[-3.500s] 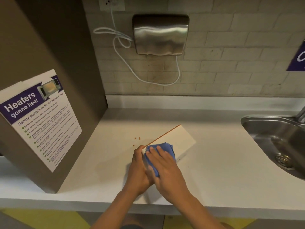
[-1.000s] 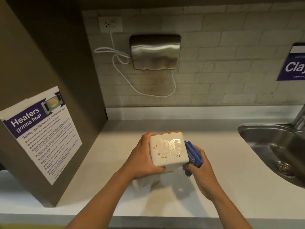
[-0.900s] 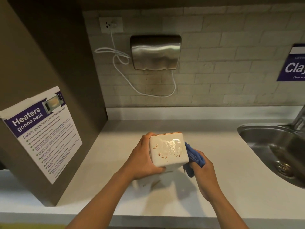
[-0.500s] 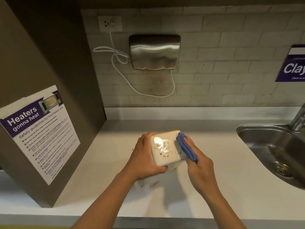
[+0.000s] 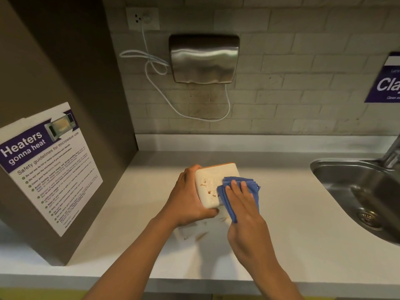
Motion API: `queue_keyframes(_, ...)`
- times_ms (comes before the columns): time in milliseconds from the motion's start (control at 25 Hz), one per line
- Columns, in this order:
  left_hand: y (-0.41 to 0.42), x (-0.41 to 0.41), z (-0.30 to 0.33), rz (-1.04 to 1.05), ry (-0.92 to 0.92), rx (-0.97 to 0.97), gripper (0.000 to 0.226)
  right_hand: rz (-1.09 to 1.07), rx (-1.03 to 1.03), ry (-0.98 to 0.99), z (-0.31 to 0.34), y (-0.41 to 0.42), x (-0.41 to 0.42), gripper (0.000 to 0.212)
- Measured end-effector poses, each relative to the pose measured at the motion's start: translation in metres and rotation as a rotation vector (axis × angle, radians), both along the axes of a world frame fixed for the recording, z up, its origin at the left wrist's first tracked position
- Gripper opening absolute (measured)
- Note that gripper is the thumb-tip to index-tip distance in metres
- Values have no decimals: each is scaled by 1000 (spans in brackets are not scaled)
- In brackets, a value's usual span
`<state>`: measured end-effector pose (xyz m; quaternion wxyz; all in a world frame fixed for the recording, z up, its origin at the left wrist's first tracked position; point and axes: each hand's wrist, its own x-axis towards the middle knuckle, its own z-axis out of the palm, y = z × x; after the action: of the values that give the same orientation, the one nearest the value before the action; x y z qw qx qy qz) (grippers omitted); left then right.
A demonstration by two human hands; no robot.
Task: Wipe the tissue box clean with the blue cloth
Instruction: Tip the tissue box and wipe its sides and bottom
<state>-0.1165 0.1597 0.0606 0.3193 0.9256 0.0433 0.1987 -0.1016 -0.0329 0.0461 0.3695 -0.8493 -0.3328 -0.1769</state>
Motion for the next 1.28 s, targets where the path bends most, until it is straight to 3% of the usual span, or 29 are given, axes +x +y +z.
queue_keyframes(80, -2, -1, -1, 15, -13, 1, 109, -7, 2, 45, 7, -13, 6, 80)
queue_keyframes(200, -8, -2, -3, 20, -40, -4, 108, -34, -7, 148, 32, -9, 26, 70)
queue_keyframes(320, -7, 1, 2, 34, -33, -25, 107, -19, -32, 64, 41, 18, 15, 61)
queue_keyframes(440, -2, 2, 3, 20, 17, -33, 109, 30, -62, -29, 20, 13, 3, 73)
queue_keyframes(600, -8, 2, -1, 23, 2, -32, 109, -30, -44, 116, 30, -5, 14, 73)
queue_keyframes(800, -4, -2, 3, 0, -12, -33, 105, -14, -98, -3, 28, 22, 11, 62)
queue_keyframes(1000, -8, -3, 0, -26, -21, -55, 105, 68, -120, 61, 16, 0, 4, 66)
queue_keyframes(1280, -9, -2, -2, -12, -18, -43, 109, 55, -177, -10, 26, 3, 23, 71)
